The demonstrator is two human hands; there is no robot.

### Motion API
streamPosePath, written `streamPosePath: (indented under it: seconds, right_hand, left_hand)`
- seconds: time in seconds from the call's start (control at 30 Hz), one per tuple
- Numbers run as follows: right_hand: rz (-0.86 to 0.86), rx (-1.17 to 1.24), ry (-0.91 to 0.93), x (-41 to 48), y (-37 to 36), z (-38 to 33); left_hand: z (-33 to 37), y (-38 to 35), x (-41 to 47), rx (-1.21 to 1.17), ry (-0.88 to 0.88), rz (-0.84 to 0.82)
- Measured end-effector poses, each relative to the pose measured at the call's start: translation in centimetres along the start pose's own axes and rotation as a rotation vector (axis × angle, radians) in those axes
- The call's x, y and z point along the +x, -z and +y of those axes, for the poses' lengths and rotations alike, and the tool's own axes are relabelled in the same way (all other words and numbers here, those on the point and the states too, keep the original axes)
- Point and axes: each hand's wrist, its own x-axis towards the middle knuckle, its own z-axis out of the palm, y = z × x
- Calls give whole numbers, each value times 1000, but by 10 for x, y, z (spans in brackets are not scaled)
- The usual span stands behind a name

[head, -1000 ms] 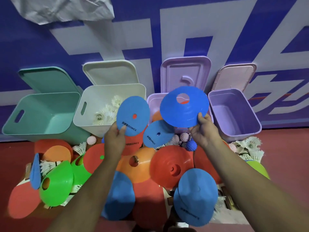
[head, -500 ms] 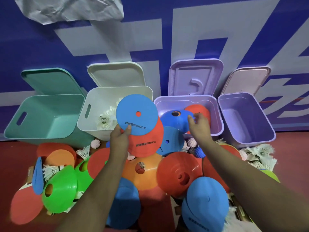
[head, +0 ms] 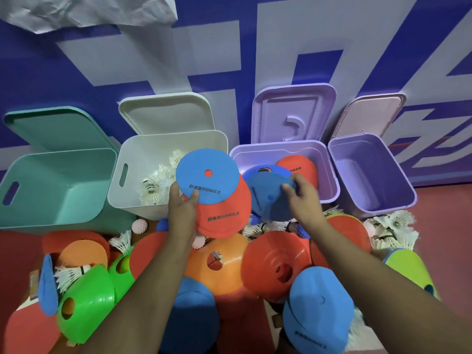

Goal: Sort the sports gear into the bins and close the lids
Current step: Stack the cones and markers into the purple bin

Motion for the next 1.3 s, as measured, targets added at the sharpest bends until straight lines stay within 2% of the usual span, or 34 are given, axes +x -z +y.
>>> streamPosePath:
  seconds: [0.07, 0.13, 0.27, 0.4, 0.47, 0.57, 0.63, 0.73, 0.83, 0.93, 1.07, 1.2, 1.3]
  right_hand:
    - [161, 145, -46, 6, 18, -19]
    - [228, 354, -145, 13, 26, -35]
    - [44, 789, -378, 13, 3, -48]
    - [-15, 605, -448, -12, -34, -48]
    - [-59, 649, -525, -22, -44, -43]
    - [-216, 790, -616, -33, -49, -38]
    - [-242, 735, -529, -41, -48, -40]
    - [-126, 544, -277, -50, -38, -43]
    - [-118, 400, -96, -60, -27, -37]
    - [-185, 254, -47, -72, -23, -19]
    - [-279, 126, -25, -82, -30, -1]
    - [-280, -19, 114, -80, -39, 8]
    - [-290, -37, 147, -80, -39, 8]
  left_hand:
    - [1, 5, 4, 29, -12, 12]
    - [2, 8, 9, 63, -21, -13]
    - [8, 1, 10, -19, 41, -125]
    - [7, 2, 8, -177, 133, -285]
    - [5, 6, 5, -243, 176, -378]
    - [3, 6, -1, -235, 176, -513]
    - [0, 2, -6, -179, 197, -534]
    - [-6, -3, -13, -147, 227, -522]
    - [-21, 1, -11, 54, 54, -487]
    - [-40, 4, -14, 190, -1, -572]
    - [-59, 9, -22, 308, -43, -580]
    - [-67, 12, -24, 574, -158, -532]
    - [-63, 7, -31, 703, -220, -464]
